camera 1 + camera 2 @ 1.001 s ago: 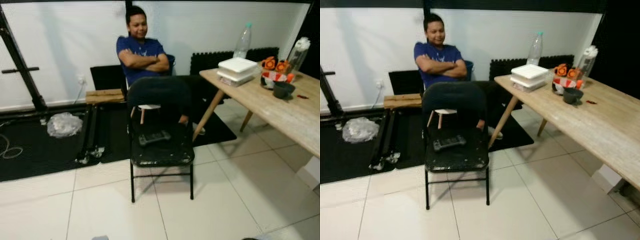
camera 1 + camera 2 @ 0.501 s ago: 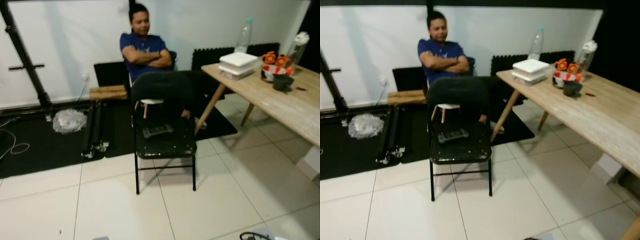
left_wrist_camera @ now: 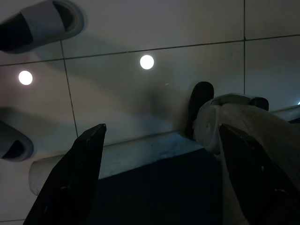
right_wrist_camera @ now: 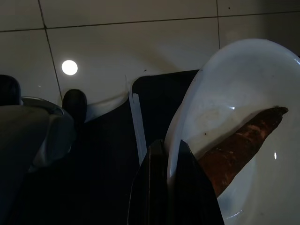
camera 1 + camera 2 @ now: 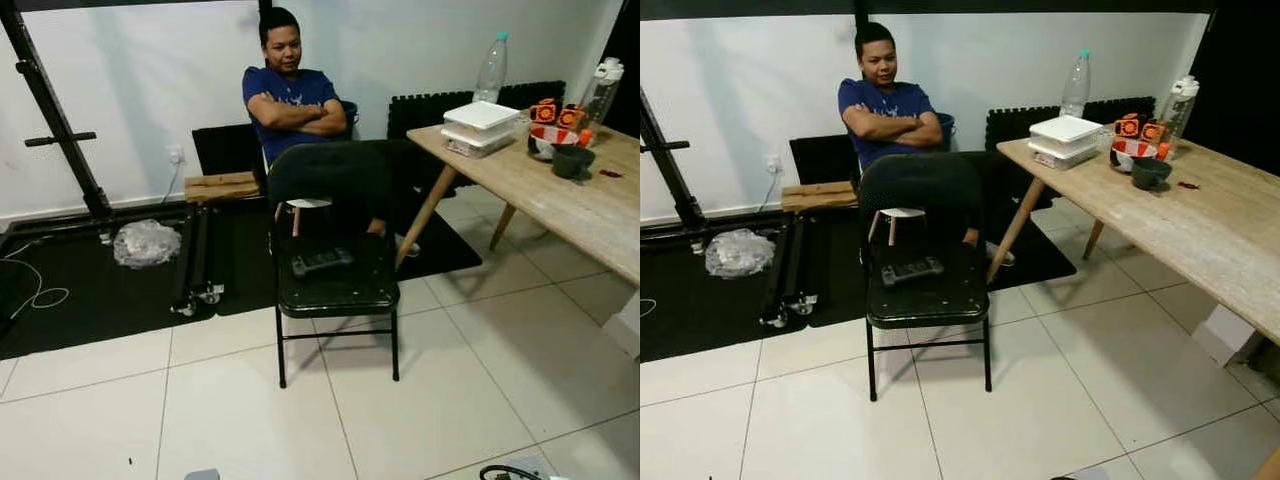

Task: Restocking fridge

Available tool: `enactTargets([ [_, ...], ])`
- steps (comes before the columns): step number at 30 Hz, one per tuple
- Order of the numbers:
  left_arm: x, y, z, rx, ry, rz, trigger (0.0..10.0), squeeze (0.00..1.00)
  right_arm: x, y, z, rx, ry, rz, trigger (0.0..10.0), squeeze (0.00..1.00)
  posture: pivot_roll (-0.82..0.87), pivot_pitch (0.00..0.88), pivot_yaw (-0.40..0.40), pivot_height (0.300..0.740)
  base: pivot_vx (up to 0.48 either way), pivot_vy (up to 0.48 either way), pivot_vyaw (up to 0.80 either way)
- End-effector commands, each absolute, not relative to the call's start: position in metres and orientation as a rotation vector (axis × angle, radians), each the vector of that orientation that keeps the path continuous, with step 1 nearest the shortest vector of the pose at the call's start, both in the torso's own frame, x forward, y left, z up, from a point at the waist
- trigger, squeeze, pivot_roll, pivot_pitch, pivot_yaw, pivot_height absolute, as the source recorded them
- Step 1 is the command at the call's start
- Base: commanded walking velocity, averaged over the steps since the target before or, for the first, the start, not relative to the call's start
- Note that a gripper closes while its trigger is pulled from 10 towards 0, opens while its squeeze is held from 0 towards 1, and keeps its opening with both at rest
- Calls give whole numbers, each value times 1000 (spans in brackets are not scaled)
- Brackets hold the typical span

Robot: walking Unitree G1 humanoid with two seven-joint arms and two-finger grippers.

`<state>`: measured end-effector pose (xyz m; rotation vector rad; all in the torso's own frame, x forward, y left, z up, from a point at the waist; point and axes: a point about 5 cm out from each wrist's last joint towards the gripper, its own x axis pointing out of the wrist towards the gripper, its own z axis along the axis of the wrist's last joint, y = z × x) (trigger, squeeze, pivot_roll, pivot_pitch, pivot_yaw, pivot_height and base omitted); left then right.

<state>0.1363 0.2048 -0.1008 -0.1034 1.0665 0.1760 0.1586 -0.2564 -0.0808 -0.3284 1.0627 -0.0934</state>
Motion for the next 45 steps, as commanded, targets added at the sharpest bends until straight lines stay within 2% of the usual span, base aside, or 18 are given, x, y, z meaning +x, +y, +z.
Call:
enactTargets([
  [1, 132, 204, -103, -95, 1088, 168, 10000, 0, 160, -256, -80, -321, 1057, -103, 10000, 0, -46, 0, 2, 740, -345, 0, 0],
  [45, 132, 200, -103, -78, 1093, 140, 10000, 0, 159, -256, -81, -319, 1058, -102, 10000, 0, -50, 0, 2, 740, -386, 0, 0],
])
